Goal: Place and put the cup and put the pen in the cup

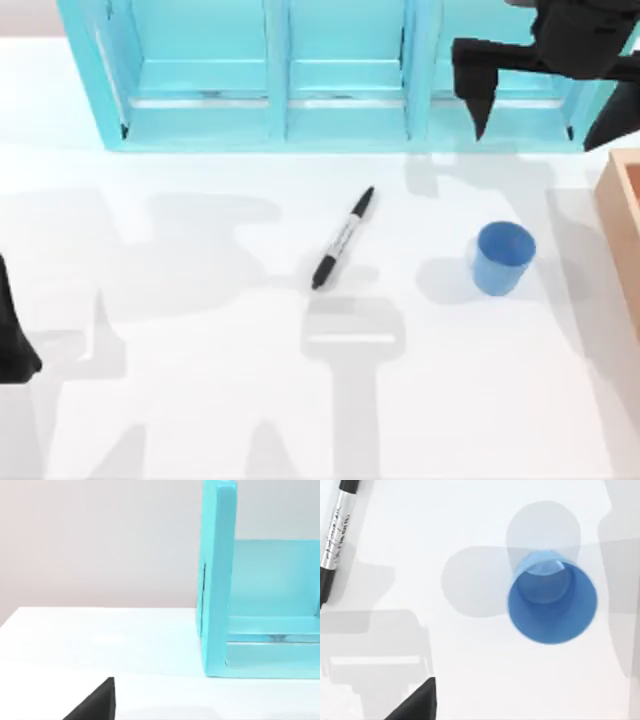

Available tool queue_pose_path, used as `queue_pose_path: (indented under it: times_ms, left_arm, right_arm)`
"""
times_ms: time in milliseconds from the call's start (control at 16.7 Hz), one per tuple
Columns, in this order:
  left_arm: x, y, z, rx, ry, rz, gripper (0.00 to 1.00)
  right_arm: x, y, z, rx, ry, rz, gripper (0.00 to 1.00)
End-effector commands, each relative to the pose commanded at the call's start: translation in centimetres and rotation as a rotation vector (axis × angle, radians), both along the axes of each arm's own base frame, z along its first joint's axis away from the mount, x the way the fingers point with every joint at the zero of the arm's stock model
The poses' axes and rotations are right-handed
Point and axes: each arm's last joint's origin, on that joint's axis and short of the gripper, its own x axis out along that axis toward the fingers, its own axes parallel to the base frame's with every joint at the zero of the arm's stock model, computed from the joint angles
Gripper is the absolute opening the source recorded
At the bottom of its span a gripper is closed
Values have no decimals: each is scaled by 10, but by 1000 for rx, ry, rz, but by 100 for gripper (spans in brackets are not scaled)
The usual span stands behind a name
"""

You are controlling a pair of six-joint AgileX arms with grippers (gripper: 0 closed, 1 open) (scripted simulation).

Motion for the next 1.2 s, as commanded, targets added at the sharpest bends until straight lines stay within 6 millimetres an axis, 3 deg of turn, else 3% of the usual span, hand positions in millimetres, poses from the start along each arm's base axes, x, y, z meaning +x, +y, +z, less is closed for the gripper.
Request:
queue_pose_path:
  times_ms: [300,600,720,1020,1200]
  left_arm:
    - [0,0,0,0,0,0,100]
    - [0,0,0,0,0,0,100]
    - [0,0,0,0,0,0,100]
    - [0,0,0,0,0,0,100]
    - [0,0,0,0,0,0,100]
  right_arm:
    - [17,62,-57,62,26,-215,100]
    - [18,115,-105,127,37,-369,100]
    - [17,123,-110,141,34,-383,100]
    - [18,121,-111,140,34,-386,100]
    - [21,129,-138,138,38,-383,100]
